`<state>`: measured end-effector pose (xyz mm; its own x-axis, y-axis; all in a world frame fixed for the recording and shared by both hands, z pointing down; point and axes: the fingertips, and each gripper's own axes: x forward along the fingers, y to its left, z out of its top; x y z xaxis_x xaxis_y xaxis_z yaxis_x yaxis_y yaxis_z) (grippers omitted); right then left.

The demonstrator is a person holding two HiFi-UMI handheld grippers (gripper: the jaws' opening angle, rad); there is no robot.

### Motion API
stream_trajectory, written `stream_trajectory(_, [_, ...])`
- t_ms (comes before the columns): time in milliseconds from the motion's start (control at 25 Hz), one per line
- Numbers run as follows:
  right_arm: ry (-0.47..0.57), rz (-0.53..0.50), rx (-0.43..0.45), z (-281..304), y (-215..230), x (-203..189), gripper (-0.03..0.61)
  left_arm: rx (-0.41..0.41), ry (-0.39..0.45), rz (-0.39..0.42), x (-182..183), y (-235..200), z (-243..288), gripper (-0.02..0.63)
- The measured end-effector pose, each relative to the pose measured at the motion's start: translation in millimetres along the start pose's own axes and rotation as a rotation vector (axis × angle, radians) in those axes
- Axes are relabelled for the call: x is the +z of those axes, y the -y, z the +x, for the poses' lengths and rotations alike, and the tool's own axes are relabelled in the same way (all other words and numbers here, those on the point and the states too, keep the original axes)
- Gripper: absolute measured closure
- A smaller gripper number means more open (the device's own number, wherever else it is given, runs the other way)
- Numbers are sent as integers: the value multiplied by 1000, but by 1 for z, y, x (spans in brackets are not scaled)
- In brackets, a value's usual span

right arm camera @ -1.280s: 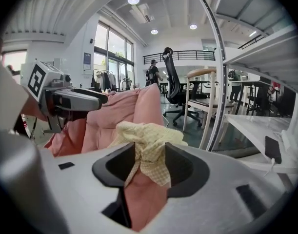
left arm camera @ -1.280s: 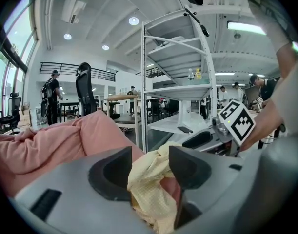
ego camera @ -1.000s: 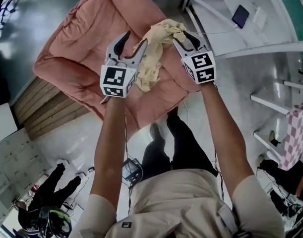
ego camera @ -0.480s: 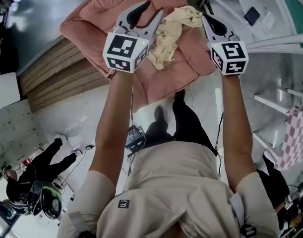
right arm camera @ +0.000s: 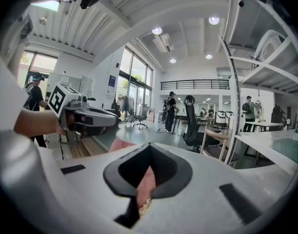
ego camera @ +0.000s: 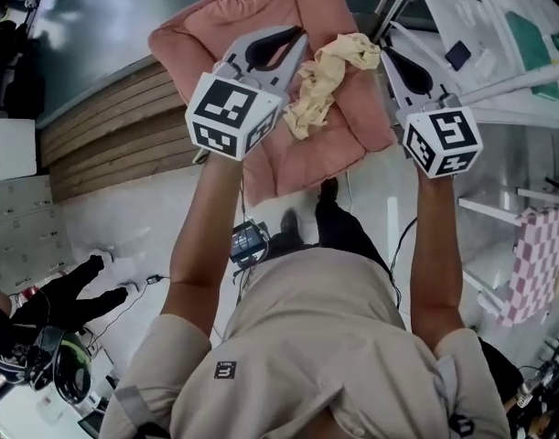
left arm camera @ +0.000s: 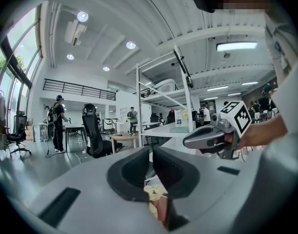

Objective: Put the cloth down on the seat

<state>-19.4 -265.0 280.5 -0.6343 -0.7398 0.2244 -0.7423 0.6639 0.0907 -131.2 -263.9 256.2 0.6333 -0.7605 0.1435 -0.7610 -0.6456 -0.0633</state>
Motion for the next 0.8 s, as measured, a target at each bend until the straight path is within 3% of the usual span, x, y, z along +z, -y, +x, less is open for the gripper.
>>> stream_trajectory(360, [25,-66,23,-57,-58,57,588,-6,51,11,49,33,-81,589])
stream_trajectory(800, [20,-99,26,-92,-103,72,588,-6,97,16,66,57,-140,589])
